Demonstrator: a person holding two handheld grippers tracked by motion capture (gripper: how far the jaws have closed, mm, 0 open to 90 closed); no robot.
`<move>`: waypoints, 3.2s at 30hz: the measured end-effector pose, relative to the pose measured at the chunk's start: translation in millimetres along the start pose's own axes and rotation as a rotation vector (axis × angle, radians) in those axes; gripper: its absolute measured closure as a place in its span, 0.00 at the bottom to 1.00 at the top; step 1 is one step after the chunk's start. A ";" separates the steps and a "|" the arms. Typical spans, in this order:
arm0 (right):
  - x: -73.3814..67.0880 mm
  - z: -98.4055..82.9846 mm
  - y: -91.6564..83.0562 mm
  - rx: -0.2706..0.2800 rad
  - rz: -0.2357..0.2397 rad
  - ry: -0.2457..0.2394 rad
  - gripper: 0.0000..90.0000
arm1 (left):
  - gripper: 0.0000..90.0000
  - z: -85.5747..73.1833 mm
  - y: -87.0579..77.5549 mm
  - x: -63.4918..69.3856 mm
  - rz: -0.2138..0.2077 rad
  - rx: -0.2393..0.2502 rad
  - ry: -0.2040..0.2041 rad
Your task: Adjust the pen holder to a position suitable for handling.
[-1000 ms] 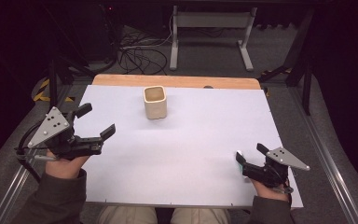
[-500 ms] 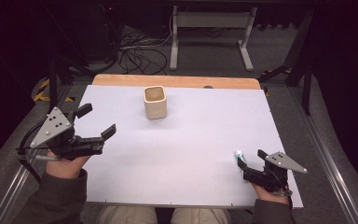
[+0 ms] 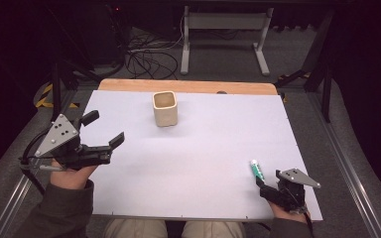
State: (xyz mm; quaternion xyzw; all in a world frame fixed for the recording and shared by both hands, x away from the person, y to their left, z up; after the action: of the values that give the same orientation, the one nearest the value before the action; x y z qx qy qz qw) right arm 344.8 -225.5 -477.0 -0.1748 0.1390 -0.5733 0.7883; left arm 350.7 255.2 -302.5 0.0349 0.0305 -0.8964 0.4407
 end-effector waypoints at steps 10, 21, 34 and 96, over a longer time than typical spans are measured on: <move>-2.7 -11.5 5.4 -0.065 0.024 0.009 0.42 | 0.06 -0.2 0.2 0.6 -0.002 0.001 -0.001; -4.7 -18.4 7.8 -0.103 0.022 -0.003 0.51 | 0.06 -0.9 0.6 0.3 -0.004 -0.001 -0.004; -8.0 -19.8 6.7 -0.101 -0.010 -0.040 0.63 | 0.06 -1.9 1.1 0.7 -0.008 -0.007 -0.005; -42.4 67.7 14.7 0.161 0.113 -0.176 0.73 | 0.07 -12.4 2.0 5.6 -0.027 -0.029 -0.018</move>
State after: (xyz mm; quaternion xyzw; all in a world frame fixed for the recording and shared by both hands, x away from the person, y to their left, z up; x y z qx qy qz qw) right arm 372.9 -173.1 -421.6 -0.1524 0.0327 -0.5198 0.8400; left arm 349.3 250.6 -315.3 0.0202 0.0400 -0.9021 0.4293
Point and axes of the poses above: each handheld gripper's, and its own axes: y roughly forward along the jaws, z roughly out of its top, x roughly to its right, the point moved 5 cm from there along y, roughly forward along the jaws, and after that the axes turned 8 degrees about x, right-handed, at the moved point
